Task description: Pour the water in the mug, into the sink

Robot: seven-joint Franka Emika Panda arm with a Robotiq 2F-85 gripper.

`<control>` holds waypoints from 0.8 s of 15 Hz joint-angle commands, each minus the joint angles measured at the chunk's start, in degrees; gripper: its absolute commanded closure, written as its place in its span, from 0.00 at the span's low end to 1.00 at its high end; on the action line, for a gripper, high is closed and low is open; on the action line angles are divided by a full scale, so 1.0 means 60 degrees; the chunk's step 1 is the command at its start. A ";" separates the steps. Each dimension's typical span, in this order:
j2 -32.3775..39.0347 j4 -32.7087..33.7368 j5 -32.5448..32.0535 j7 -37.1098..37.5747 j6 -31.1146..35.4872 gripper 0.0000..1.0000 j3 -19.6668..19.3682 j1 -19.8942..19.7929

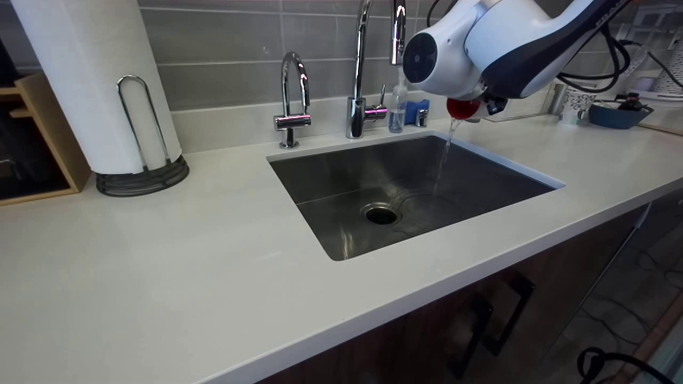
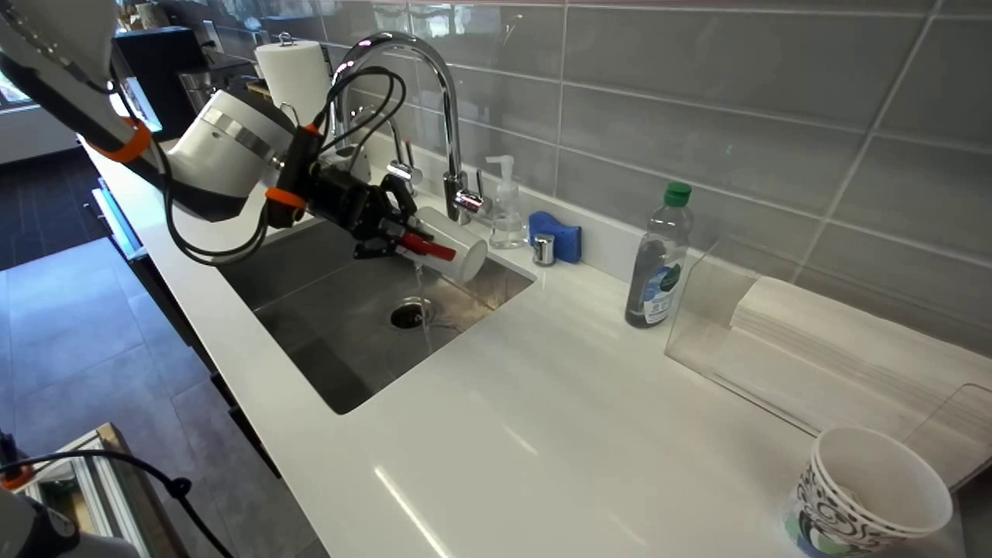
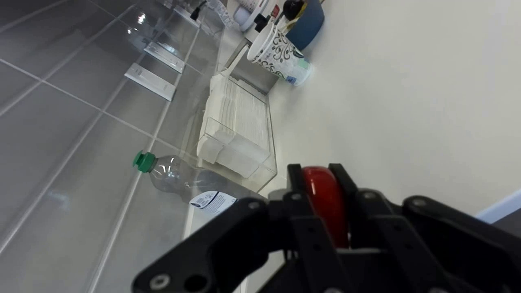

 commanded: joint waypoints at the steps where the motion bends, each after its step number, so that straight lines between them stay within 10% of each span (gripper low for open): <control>1: 0.0359 0.0149 -0.0739 0.0589 -0.0954 0.95 0.0097 0.0249; 12: 0.1019 0.0160 -0.1427 0.1728 -0.2780 0.95 0.0287 0.0579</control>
